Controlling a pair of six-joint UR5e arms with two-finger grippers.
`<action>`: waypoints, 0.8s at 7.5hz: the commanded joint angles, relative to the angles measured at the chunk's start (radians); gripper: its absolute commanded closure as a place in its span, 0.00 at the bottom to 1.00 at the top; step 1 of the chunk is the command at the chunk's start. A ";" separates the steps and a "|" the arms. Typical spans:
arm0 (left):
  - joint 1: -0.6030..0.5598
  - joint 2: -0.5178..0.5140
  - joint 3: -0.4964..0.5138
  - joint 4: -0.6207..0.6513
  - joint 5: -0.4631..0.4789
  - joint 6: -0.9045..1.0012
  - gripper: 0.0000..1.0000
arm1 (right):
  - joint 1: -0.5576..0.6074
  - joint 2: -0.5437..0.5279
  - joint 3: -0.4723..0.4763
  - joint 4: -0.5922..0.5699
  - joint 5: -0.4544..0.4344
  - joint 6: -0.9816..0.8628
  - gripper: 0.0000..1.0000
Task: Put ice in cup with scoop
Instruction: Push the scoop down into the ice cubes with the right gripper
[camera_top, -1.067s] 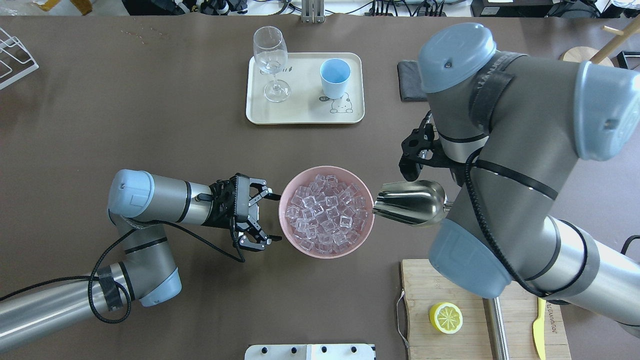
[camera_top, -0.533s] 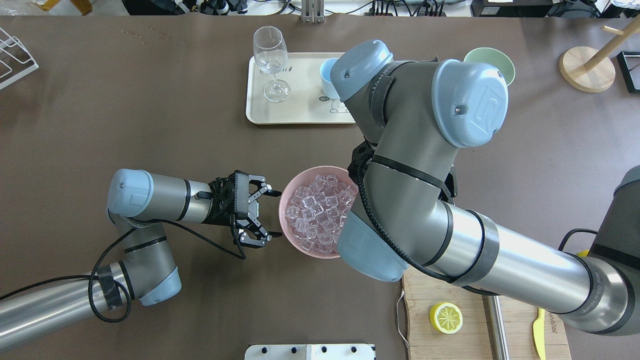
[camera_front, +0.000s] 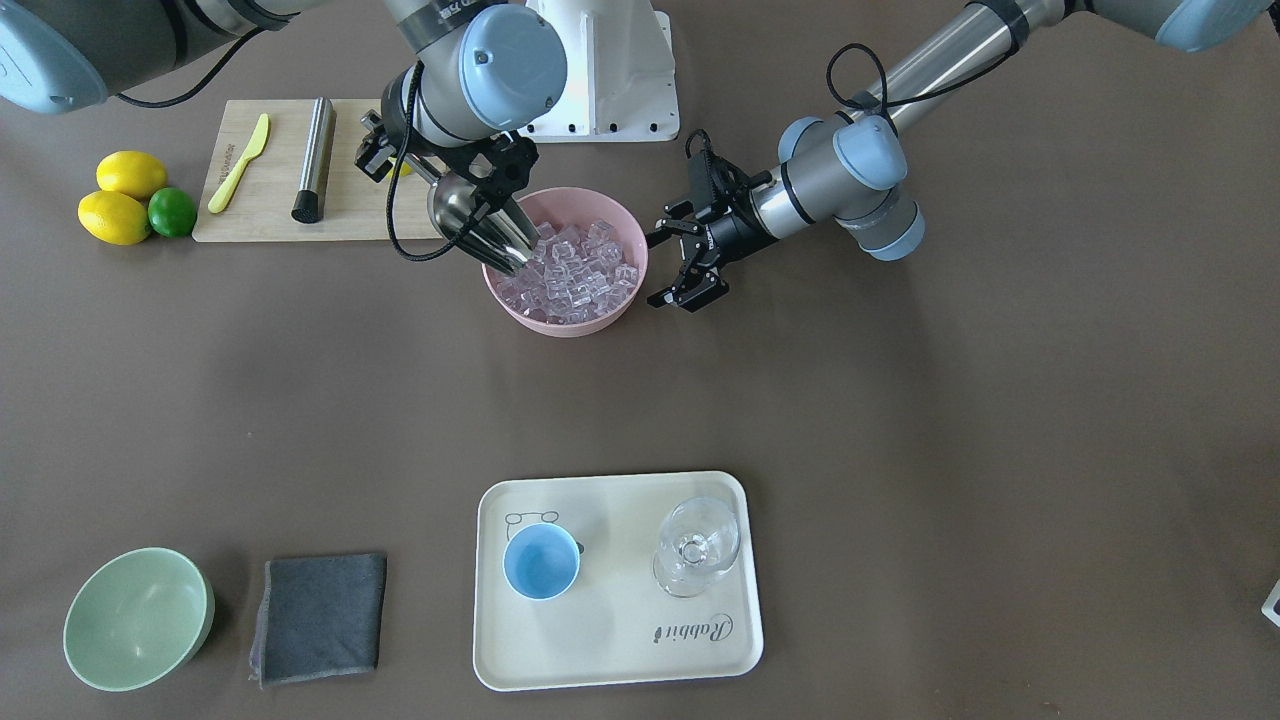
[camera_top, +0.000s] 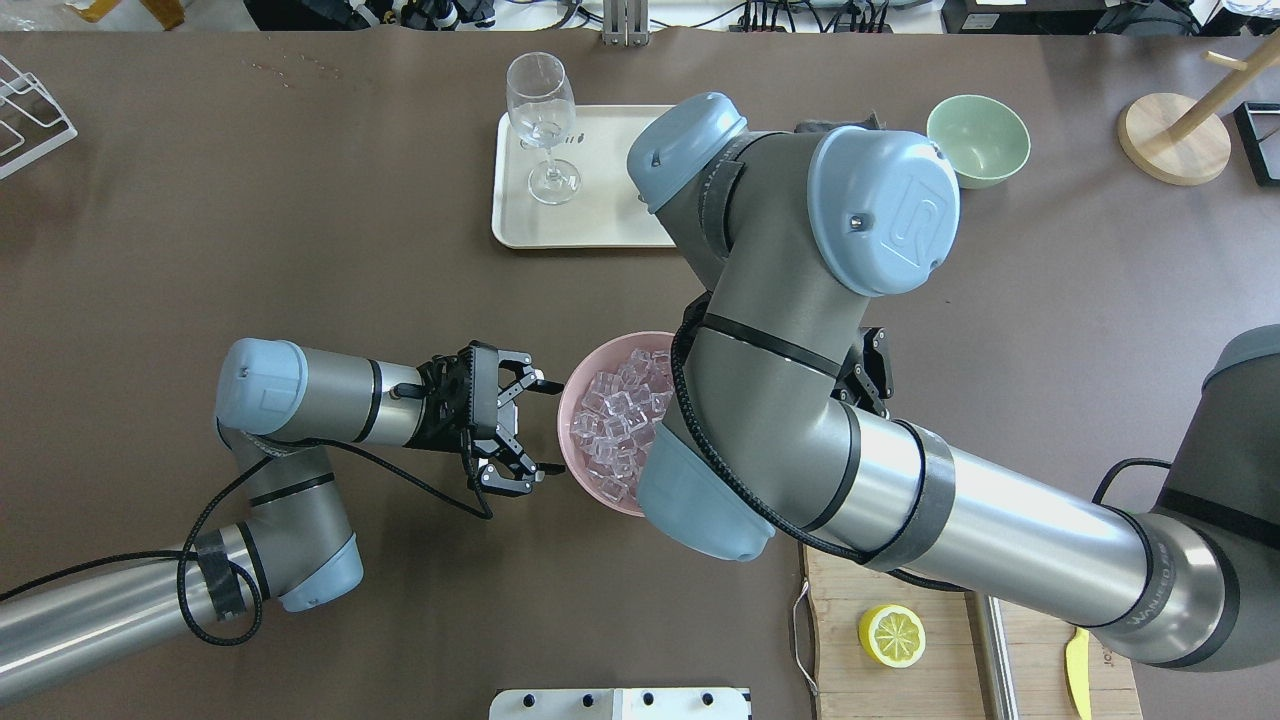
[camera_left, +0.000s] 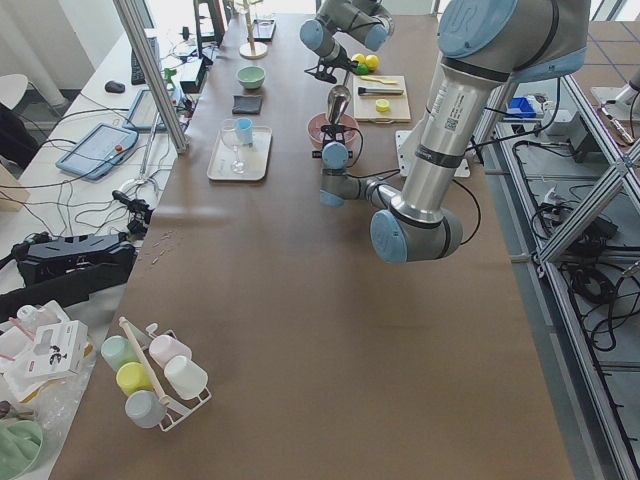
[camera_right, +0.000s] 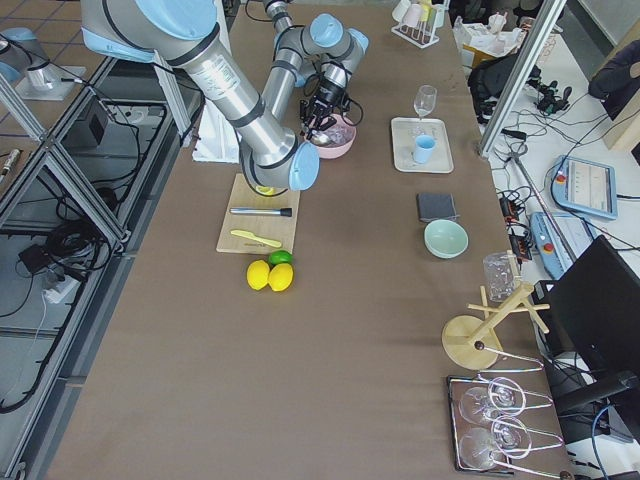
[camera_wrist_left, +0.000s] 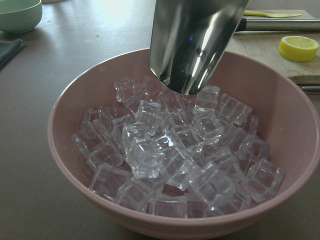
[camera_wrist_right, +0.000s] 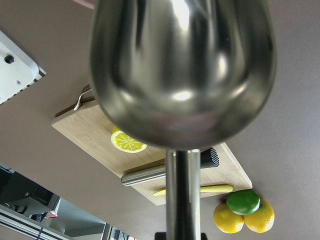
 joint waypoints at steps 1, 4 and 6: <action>-0.001 0.001 0.000 0.000 0.000 0.000 0.04 | -0.018 0.037 -0.082 0.001 -0.003 0.005 1.00; -0.001 0.002 0.002 -0.009 0.000 0.000 0.04 | -0.022 0.039 -0.099 0.003 -0.004 0.005 1.00; -0.001 0.002 0.002 -0.009 0.000 0.000 0.04 | -0.024 0.051 -0.117 0.009 -0.003 0.005 1.00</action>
